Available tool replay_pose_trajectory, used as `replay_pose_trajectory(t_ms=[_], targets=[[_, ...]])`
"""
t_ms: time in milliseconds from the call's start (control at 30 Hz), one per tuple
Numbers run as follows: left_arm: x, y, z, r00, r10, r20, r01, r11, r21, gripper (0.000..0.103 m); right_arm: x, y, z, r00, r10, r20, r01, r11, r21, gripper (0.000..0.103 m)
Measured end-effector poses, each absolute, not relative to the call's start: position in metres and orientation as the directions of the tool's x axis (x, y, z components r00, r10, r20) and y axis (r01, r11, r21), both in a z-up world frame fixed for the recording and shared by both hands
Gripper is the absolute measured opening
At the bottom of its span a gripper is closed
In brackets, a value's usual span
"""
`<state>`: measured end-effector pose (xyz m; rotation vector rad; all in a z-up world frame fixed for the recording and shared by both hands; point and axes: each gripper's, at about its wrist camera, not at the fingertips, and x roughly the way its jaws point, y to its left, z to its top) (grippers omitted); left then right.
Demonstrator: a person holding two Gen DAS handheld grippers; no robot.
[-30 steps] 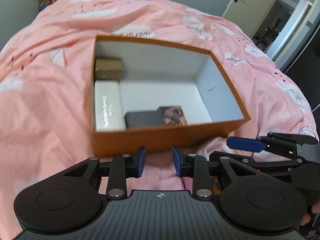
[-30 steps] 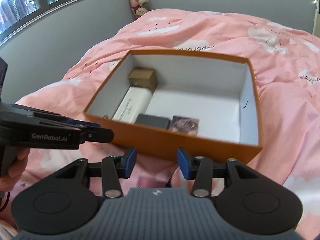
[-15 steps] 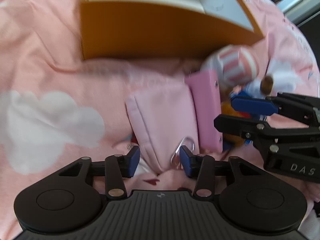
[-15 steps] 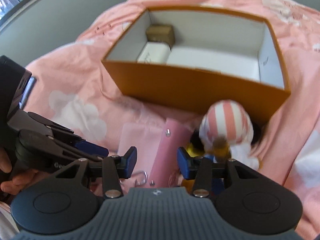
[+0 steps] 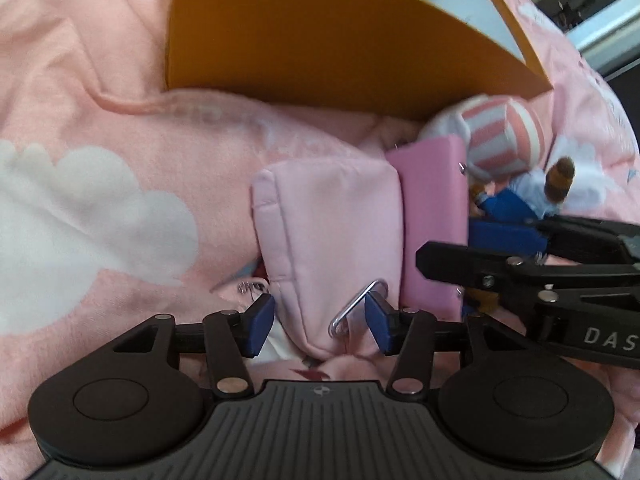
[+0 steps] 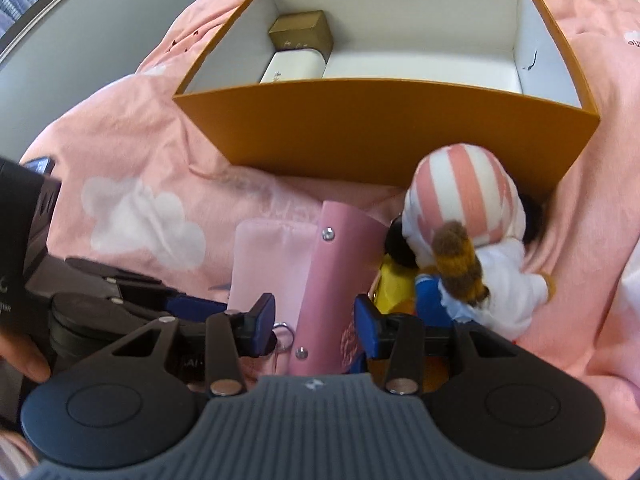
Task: Organize objects
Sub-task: 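Move both grippers out to the pink pouches beside the box, then grasp the light pink pouch with the left gripper while the right grasps the pink wallet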
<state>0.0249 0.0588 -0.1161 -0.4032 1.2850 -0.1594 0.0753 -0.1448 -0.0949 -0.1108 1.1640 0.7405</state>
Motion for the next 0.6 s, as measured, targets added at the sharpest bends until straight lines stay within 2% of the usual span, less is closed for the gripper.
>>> replay_pose_trajectory(t_ms=[133, 233, 300, 467, 600], targets=[[0.022, 0.063, -0.111, 0.336, -0.32, -0.886, -0.114, 0.92, -0.375, 0.058, 0.08, -0.141, -0.099, 0.199, 0.469, -0.861, -0.569, 0.77, 0.288, 0.032], [0.019, 0.069, -0.11, 0.372, -0.316, -0.873, -0.141, 0.91, -0.39, 0.058, 0.083, -0.147, -0.101, 0.198, 0.477, -0.857, -0.539, 0.783, 0.311, 0.03], [0.02, 0.074, -0.111, 0.386, -0.318, -0.866, -0.163, 0.9, -0.403, 0.058, 0.084, -0.152, -0.1, 0.22, 0.456, -0.862, -0.518, 0.804, 0.293, 0.023], [0.028, 0.077, -0.123, 0.386, -0.328, -0.862, -0.207, 0.88, -0.427, 0.057, 0.085, -0.15, -0.101, 0.244, 0.427, -0.871, -0.513, 0.819, 0.257, 0.025], [0.025, 0.078, -0.122, 0.389, -0.319, -0.864, -0.208, 0.884, -0.42, 0.047, 0.086, -0.143, -0.104, 0.261, 0.405, -0.877, -0.531, 0.818, 0.219, 0.025]])
